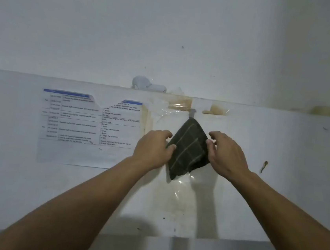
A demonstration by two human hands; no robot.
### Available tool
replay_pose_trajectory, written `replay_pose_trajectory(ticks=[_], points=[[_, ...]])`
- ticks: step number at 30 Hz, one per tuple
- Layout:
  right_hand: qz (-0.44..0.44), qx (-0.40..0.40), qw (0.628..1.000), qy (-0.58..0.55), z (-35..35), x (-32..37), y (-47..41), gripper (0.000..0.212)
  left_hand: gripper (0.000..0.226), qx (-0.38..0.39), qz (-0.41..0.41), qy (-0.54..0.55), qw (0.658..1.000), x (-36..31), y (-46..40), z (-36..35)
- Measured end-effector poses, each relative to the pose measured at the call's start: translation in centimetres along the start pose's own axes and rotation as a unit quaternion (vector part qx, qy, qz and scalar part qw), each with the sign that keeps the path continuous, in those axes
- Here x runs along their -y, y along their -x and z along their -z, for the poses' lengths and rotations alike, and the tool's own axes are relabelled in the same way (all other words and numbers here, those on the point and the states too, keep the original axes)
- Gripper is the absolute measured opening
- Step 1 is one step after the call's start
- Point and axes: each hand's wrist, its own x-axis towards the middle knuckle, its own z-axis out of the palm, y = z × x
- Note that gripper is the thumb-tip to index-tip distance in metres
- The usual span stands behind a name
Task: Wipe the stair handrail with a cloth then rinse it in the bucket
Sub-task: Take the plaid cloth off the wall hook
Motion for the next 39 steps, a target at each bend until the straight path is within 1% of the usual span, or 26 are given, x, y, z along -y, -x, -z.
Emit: replay_pose_trajectory(ticks=[2,5,8,9,11,12,15,17,19,24,28,32,35,37,39], points=[[-0.013,0.001,0.999,-0.038,-0.2,-0.5,-1.0,0.036,0.037,-0.006,0.042,0.045,0.998,-0.5,-0.9,-0.8],[-0.032,0.02,0.996,-0.08,-0.9,-0.5,-2.6,0.035,0.036,-0.016,0.077,0.058,0.995,-1.3,-1.9,-1.9],[-0.058,0.03,0.991,-0.121,-1.7,-0.7,-3.8,0.032,0.034,-0.044,0.108,0.069,0.991,-1.8,-2.7,-2.8],[-0.064,0.033,0.989,-0.133,-1.9,-0.8,-4.1,0.029,0.029,-0.047,0.118,0.075,0.989,-1.8,-3.0,-2.9],[-0.07,0.031,0.985,-0.151,-2.1,-0.9,-4.6,0.019,0.011,-0.048,0.134,0.097,0.985,-2.0,-3.5,-2.9],[-0.072,0.022,0.984,-0.161,-2.0,-0.8,-4.8,0.015,0.004,-0.05,0.138,0.108,0.983,-2.1,-3.6,-2.7],[-0.075,-0.026,0.977,-0.196,-0.8,-0.8,-5.3,0.007,0.009,-0.077,0.146,0.132,0.977,-2.4,-3.7,-1.5],[-0.063,-0.054,0.973,-0.214,0.3,-0.9,-5.8,0.007,0.008,-0.1,0.142,0.147,0.974,-2.5,-3.7,-0.1],[-0.039,-0.049,0.974,-0.217,1.3,-0.6,-6.3,0.007,0.007,-0.114,0.135,0.158,0.971,-2.6,-3.5,1.5],[0.035,0.029,0.972,-0.232,1.8,1.2,-6.6,0.004,0.007,-0.123,0.149,0.117,0.974,-1.6,-1.3,5.9],[0.115,0.111,0.951,-0.266,0.7,3.9,-5.7,0.002,0.014,-0.102,0.198,0.107,0.969,0.3,2.9,10.0],[0.177,0.208,0.909,-0.315,-1.6,8.4,-3.8,0.005,0.025,-0.101,0.256,0.086,0.957,2.5,8.9,14.0],[0.208,0.284,0.862,-0.365,-3.6,12.7,-1.8,0.012,0.027,-0.099,0.303,0.051,0.946,4.1,13.9,17.1],[0.235,0.317,0.834,-0.386,-5.1,15.9,-0.4,0.018,0.03,-0.11,0.331,0.031,0.937,5.0,17.3,19.1],[0.268,0.345,0.806,-0.4,-6.4,19.6,1.3,0.02,0.031,-0.123,0.356,0.011,0.926,5.7,21.1,21.3]])
